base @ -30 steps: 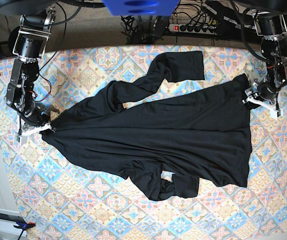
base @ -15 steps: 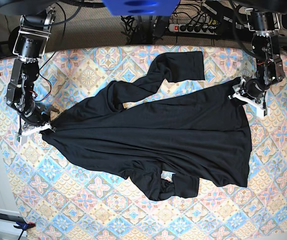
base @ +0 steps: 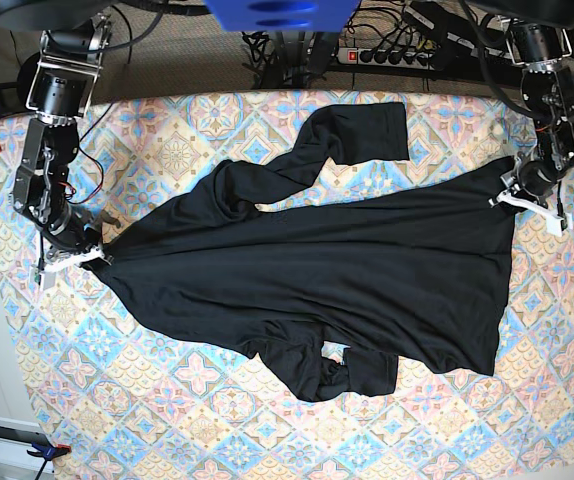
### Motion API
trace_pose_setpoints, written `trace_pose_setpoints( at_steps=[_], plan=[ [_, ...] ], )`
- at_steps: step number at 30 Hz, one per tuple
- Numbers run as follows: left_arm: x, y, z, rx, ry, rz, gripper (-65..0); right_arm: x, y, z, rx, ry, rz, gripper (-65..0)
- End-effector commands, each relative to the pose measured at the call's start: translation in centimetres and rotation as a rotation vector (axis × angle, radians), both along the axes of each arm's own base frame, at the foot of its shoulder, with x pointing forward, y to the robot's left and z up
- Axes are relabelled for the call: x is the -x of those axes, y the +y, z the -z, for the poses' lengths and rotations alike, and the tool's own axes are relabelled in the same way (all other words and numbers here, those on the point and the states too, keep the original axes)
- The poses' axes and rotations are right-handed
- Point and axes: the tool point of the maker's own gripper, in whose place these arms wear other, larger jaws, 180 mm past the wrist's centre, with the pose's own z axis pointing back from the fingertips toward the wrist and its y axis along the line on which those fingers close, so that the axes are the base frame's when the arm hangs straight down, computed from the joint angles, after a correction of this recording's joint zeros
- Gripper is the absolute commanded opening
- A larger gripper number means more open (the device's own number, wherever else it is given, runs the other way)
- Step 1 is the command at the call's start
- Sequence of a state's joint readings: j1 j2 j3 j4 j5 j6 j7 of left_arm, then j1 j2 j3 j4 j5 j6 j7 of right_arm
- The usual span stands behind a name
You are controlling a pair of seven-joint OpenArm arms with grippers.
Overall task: Layout the t-shirt on the table in an organized manner, then fold the t-shirt properly
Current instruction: 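Grasp the shirt side edge again with the left gripper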
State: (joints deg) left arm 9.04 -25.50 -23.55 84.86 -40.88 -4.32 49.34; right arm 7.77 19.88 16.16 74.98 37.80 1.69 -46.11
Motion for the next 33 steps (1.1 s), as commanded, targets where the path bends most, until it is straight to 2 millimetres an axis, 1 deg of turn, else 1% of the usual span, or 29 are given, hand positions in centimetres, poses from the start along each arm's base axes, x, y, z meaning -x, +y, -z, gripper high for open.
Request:
trace_pose_setpoints(
  at_steps=[1, 8, 10, 12, 18, 21, 22, 24, 26, 28, 31, 33],
  plan=[
    [-0.9, 0.5, -1.4, -0.019, -0.042, 0.003, -64.3, -1.2, -1.0, -2.0, 0.025, -0.061, 0.006, -64.5],
    [-0.6, 0.4, -1.1, -0.019, -0.030, 0.007, -64.2, -1.2, -1.0, -2.0, 0.025, -0.060, 0.006, -64.5],
    [-0.2, 0.3, -0.7, -0.014, -0.001, 0.017, -62.6, -1.2, -1.0, -2.0, 0.025, -0.060, 0.006, -64.5],
    [0.1, 0.4, -0.7, -0.011, 0.037, 0.032, -58.8, -1.2, -1.0, -2.0, 0.025, -0.060, 0.006, -64.5],
    [0.1, 0.5, -0.8, -0.009, 0.043, 0.033, -42.6, -1.2, -1.0, -2.0, 0.025, -0.060, 0.006, -64.5],
    [-0.5, 0.0, -2.0, -0.025, 0.008, 0.056, -37.1, -1.2, -0.7, -1.9, 0.024, -0.057, -0.001, -64.5],
    [-0.7, -0.2, -2.4, -0.029, -0.004, 0.064, -36.1, -1.2, -0.4, -1.7, 0.025, -0.054, -0.009, -64.5],
    [-1.1, -0.6, -3.2, -0.036, -0.026, 0.075, -35.7, -1.3, 0.2, -1.5, 0.029, -0.046, -0.029, -64.5],
    [-1.2, -0.6, -3.2, -0.034, -0.029, 0.075, -36.1, -1.3, 0.5, -1.4, 0.030, -0.044, -0.038, -64.5],
    [-1.5, -1.1, -3.2, -0.018, -0.041, 0.072, -37.0, -1.3, 0.5, -1.4, 0.030, -0.044, -0.038, -64.5],
    [-1.8, -1.5, -3.0, -0.008, -0.042, 0.066, -39.7, -1.4, 0.5, -1.5, 0.032, -0.048, -0.039, -64.5],
    [-1.6, -1.6, -2.3, 0.008, -0.027, 0.056, -42.4, -1.4, 0.5, -1.5, 0.032, -0.048, -0.039, -64.5]
  ],
)
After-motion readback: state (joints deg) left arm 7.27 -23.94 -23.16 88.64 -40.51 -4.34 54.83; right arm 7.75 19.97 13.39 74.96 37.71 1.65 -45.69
